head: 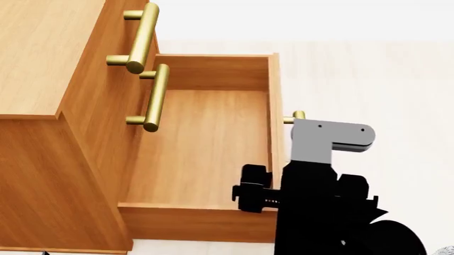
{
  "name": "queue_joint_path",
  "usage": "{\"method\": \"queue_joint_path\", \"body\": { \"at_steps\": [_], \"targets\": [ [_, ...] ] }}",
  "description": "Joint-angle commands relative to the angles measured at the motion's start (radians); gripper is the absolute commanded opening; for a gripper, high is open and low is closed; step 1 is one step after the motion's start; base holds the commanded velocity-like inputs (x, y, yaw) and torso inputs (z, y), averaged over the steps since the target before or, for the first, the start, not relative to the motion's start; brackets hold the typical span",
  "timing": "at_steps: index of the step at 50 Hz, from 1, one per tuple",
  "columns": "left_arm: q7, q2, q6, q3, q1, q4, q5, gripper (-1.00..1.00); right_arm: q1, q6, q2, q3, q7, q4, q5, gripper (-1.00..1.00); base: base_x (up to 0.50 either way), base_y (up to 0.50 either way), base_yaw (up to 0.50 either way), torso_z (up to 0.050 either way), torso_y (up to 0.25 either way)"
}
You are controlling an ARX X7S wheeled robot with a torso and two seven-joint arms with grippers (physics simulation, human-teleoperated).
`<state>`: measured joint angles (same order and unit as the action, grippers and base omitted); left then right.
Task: Put the bowl in the bottom drawer of the cabinet and close it.
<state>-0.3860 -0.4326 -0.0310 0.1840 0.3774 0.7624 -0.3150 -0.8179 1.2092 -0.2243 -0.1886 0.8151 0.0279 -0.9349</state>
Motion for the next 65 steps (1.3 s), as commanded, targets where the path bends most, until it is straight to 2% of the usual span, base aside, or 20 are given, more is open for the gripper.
{"method": "queue_joint_path", "body": {
  "at_steps": [1, 28, 38, 50, 60, 64, 65],
  "targets": [
    [-0.003, -0.003, 0.001, 0.003, 0.000, 0.000, -0.001, 1.00, 0.010, 0.004, -0.017, 0.007, 0.019, -0.002, 0.014, 1.00, 0.00, 0.00, 0.00, 0.000, 0.000],
    [-0.011, -0.010, 0.000, 0.009, -0.005, 0.000, -0.004, 1.00, 0.013, -0.023, -0.023, -0.021, 0.010, -0.029, 0.010, 1.00, 0.00, 0.00, 0.00, 0.000, 0.000],
    [-0.014, -0.014, -0.001, 0.010, -0.006, 0.002, -0.007, 1.00, 0.014, -0.091, -0.013, -0.043, -0.113, -0.061, -0.021, 1.00, 0.00, 0.00, 0.00, 0.000, 0.000],
    [-0.017, -0.017, 0.006, 0.010, -0.002, 0.002, -0.007, 1.00, 0.013, -0.087, -0.012, -0.043, -0.104, -0.103, -0.041, 1.00, 0.00, 0.00, 0.00, 0.000, 0.000],
    [-0.018, -0.018, 0.010, 0.013, -0.002, -0.003, -0.008, 1.00, 0.002, 0.001, -0.035, 0.028, 0.069, -0.347, -0.126, 1.00, 0.00, 0.00, 0.00, 0.000, 0.000],
    [-0.020, -0.020, 0.009, 0.015, -0.002, 0.001, -0.008, 1.00, 0.098, -0.242, -0.030, 0.107, -0.078, -0.503, -0.102, 1.00, 0.00, 0.00, 0.00, 0.000, 0.000],
    [-0.020, -0.020, 0.010, 0.014, -0.002, 0.001, -0.008, 1.00, 0.085, -0.188, -0.047, 0.103, -0.028, -0.516, -0.120, 1.00, 0.00, 0.00, 0.00, 0.000, 0.000]
  ]
}}
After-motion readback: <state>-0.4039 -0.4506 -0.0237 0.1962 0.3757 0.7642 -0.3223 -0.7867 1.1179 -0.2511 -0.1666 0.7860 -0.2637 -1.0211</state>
